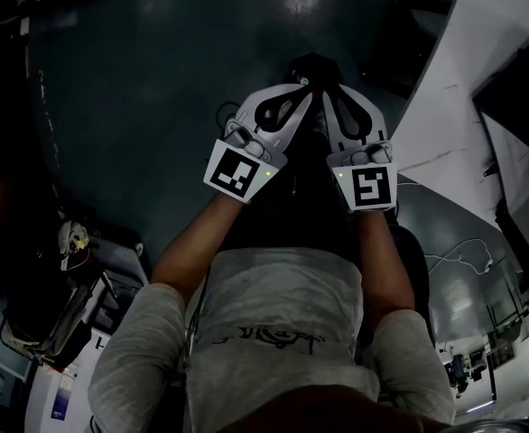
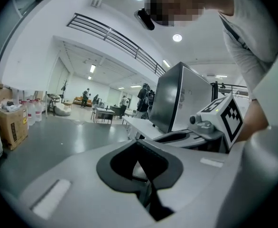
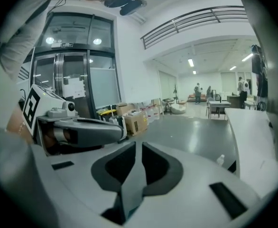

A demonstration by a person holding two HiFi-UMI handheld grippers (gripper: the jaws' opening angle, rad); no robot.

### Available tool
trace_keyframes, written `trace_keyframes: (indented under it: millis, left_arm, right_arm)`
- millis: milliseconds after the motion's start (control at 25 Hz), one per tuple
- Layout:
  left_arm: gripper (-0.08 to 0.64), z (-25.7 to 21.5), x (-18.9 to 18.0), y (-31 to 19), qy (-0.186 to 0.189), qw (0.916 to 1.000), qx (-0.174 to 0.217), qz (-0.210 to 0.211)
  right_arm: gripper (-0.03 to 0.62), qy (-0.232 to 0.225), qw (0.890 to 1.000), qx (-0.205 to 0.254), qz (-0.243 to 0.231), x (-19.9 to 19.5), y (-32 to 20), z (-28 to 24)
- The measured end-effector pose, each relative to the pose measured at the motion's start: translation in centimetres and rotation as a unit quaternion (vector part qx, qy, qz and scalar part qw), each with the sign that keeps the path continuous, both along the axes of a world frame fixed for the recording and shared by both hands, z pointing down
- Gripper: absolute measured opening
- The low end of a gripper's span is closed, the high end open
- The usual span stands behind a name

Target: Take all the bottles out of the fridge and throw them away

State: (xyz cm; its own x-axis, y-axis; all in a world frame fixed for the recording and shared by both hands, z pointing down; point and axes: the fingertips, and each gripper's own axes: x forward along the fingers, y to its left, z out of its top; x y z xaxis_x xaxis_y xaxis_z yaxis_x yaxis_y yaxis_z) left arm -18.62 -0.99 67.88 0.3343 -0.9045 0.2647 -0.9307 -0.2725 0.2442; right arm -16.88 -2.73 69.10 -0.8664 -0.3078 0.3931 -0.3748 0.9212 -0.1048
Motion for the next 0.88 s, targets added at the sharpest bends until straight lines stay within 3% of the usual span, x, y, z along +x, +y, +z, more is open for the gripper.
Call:
trace_keyframes:
  millis: [880]
  left_arm:
    - [0.008, -19.1, 1.6, -1.8, -0.007, 0.9971, 0.068, 0.035]
  right_arm:
    - [0.014, -0.071, 0.997, 0.030, 0.007, 0.8, -2.5, -19.0]
